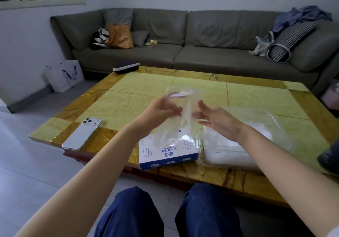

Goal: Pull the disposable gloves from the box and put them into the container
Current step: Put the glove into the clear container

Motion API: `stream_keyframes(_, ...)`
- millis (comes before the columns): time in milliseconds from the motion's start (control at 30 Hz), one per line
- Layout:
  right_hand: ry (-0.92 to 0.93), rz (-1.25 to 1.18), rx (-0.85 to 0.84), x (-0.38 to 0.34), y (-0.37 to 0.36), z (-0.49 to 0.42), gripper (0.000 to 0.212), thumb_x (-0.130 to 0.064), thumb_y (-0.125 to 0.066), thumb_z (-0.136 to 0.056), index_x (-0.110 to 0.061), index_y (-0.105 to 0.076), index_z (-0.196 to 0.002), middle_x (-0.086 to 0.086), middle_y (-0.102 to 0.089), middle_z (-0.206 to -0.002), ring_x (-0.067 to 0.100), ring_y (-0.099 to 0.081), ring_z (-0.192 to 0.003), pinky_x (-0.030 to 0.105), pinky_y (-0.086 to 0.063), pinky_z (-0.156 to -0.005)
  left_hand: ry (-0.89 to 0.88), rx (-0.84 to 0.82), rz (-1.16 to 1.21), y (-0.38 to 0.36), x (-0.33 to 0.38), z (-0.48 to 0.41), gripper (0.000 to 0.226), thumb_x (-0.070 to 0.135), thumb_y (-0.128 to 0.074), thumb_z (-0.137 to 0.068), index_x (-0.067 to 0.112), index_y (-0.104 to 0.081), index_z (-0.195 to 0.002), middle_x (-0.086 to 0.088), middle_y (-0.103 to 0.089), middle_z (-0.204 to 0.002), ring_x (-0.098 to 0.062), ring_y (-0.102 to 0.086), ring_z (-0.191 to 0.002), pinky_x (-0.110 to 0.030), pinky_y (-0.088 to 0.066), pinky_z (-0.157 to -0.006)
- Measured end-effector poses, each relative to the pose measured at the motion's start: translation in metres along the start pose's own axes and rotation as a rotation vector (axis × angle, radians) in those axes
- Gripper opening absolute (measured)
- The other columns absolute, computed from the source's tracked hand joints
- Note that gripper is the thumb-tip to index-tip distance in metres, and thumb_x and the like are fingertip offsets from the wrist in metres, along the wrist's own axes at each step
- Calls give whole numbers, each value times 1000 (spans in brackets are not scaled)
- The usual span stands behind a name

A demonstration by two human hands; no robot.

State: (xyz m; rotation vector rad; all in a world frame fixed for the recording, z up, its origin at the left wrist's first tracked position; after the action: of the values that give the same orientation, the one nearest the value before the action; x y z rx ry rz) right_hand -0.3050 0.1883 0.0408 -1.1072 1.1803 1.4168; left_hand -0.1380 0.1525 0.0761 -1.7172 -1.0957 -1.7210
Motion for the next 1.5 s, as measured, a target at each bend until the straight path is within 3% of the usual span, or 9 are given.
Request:
stream_keyframes(167, 51, -95, 75, -7, 4, -4, 19, -18, -63, -85, -12, -64, -103, -2, -64, -97, 9, -62, -84, 24, -50, -90, 22, -46, 35, 11, -14, 5, 43, 5, -57, -89, 27, -49, -125, -9, -65, -88, -18, -63, -90, -34, -51, -90)
stream_keyframes(400, 147, 210, 225, -25, 21, 3, 10, -13, -64, -86, -11, -67, -95, 0, -64, -85, 4, -59, -68, 9, -48, -63, 196, 66, -298, 33, -42, -1, 51, 27, -61, -89, 19, -42, -136, 2, -60, -108, -7, -58, -94, -20, -47, -80)
stream_keyframes(567, 236, 592, 159, -45, 18, 11, 7, -19, -66, -86, -16, -67, -93, -7, -65, -82, 5, -60, -70, 12, -46, -66, 91, -110, -358, 5, 5, -21, 86, 53, -64, -68, 24, -33, -142, 6, -46, -132, -9, -46, -118, -27, -42, -97)
stream_keyframes(700, 282, 679, 143, -53, 19, 16, 5, -18, -68, -85, -18, -67, -90, -15, -59, -76, -1, -55, -67, 6, -42, -60, 25, -308, -517, -25, 31, -35, 48, 29, -71, -79, 19, -54, -123, 9, -63, -105, 3, -60, -93, -15, -49, -81)
stream_keyframes(800, 262, 681, 137, -51, 27, 21, 10, -24, -68, -84, -19, -66, -92, -15, -58, -78, 0, -53, -69, 7, -40, -58, -40, -264, -546, -34, 37, -48, 12, 12, -67, -85, 15, -65, -96, 7, -65, -85, 2, -61, -74, -7, -48, -67)
stream_keyframes(1000, 38, 744, 45, -26, 55, 31, 12, -26, -73, -80, -18, -66, -85, -8, -65, -87, 4, -59, -83, 18, -44, -77, -65, -171, -615, -44, 39, -72, 6, 10, -67, -85, 11, -67, -90, 9, -62, -80, -1, -58, -74, -5, -46, -64)
stream_keyframes(1200, 67, 761, 377, -31, 109, 37, 13, -13, -74, -79, -18, -62, -78, -3, -65, -86, 15, -62, -87, 26, -47, -81, -78, -98, -635, -65, 42, -103, 4, 9, -68, -84, 11, -68, -87, 2, -64, -82, -13, -61, -84, -27, -50, -84)
stream_keyframes(1367, 294, 900, 796, -61, 145, 58, 9, -9, -70, -82, -12, -63, -85, 6, -64, -86, 20, -56, -79, 31, -46, -71, -338, 154, -537, -78, 75, -119, 6, 12, -69, -84, 16, -64, -83, 10, -61, -76, 5, -55, -69, -6, -46, -68)
stream_keyframes(1500, 601, 1096, 958, -83, 146, 80, 11, -2, -68, -79, -9, -59, -79, 5, -63, -79, 24, -50, -77, 25, -30, -63, -493, 258, -446, -84, 85, -115, 9, 11, -68, -84, 17, -62, -84, 16, -59, -77, -2, -59, -75, -11, -48, -74)
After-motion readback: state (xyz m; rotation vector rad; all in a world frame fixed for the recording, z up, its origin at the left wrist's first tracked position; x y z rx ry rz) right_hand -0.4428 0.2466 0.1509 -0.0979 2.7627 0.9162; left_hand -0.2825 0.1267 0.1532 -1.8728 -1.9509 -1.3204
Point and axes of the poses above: each hand's wrist, its own z-axis away from the middle knuckle, its own y-axis out of the back of the hand, x = y × z, the point moved 5 cm from there along -z, towards the middle knuckle
